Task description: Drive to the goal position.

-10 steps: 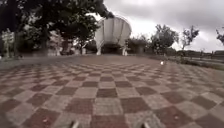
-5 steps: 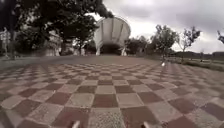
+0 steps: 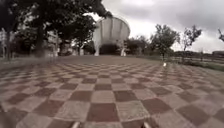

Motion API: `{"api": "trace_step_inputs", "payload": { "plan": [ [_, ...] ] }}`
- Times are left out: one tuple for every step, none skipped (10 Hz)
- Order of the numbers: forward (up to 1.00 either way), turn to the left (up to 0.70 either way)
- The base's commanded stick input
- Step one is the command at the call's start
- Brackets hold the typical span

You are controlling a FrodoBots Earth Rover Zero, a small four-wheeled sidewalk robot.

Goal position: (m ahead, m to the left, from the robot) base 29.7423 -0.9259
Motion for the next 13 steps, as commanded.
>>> {"api": "trace_step_inputs", "payload": {
  "plan": [
    [0.5, 0.0],
    [0.5, 0.0],
    [0.5, 0.0],
    [0.5, 0.0],
    [0.5, 0.0],
    [0.5, 0.0],
    [0.5, 0.0],
    [0.5, 0.0],
    [0.5, 0.0],
    [0.5, 0.0],
    [0.5, 0.08],
    [0.5, 0.01],
    [0.5, 0.0]
  ]
}}
